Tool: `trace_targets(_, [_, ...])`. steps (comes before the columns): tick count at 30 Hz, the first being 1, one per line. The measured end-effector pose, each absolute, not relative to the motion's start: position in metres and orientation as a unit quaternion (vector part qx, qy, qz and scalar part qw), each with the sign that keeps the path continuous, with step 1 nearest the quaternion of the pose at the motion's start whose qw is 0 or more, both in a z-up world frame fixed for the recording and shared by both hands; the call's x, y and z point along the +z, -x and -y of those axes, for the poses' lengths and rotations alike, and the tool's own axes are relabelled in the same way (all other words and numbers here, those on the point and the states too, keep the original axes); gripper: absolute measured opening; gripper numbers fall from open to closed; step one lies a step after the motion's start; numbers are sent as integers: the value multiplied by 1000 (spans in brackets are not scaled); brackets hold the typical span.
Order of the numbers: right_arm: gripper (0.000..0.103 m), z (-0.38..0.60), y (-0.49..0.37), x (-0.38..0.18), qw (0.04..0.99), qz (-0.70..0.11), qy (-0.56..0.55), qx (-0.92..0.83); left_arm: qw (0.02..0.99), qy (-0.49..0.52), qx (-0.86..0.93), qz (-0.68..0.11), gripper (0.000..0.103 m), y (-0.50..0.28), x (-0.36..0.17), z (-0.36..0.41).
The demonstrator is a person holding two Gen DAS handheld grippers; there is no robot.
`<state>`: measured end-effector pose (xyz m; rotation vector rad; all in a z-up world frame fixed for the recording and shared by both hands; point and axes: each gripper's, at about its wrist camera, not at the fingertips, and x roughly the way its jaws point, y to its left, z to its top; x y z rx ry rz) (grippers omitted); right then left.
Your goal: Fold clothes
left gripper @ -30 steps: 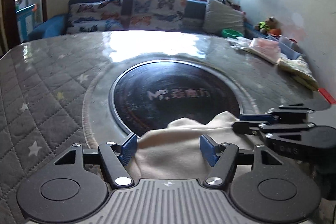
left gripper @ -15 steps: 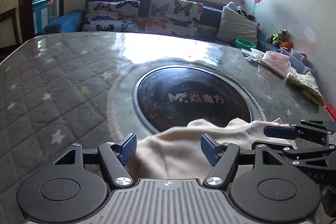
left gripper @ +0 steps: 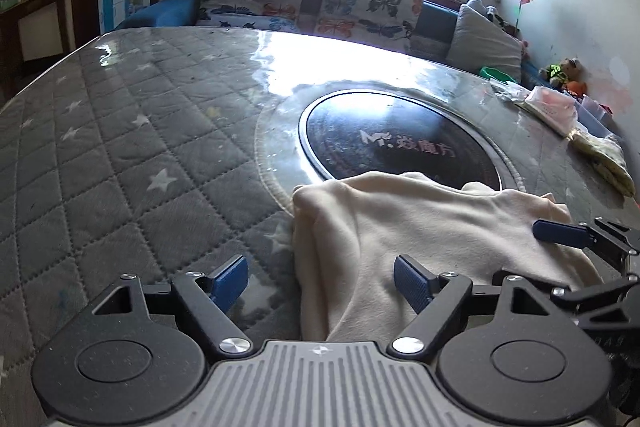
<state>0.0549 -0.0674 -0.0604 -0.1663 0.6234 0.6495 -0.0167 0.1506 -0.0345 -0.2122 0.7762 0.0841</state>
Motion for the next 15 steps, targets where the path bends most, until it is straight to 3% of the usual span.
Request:
trace_targets(8, [102, 59, -53, -65, 899, -295, 97, 310, 914, 107, 48, -389, 84, 14, -33, -150])
trace_targets(15, [103, 58, -55, -67, 898, -298, 97, 308, 909, 119, 54, -395, 93, 13, -36, -153])
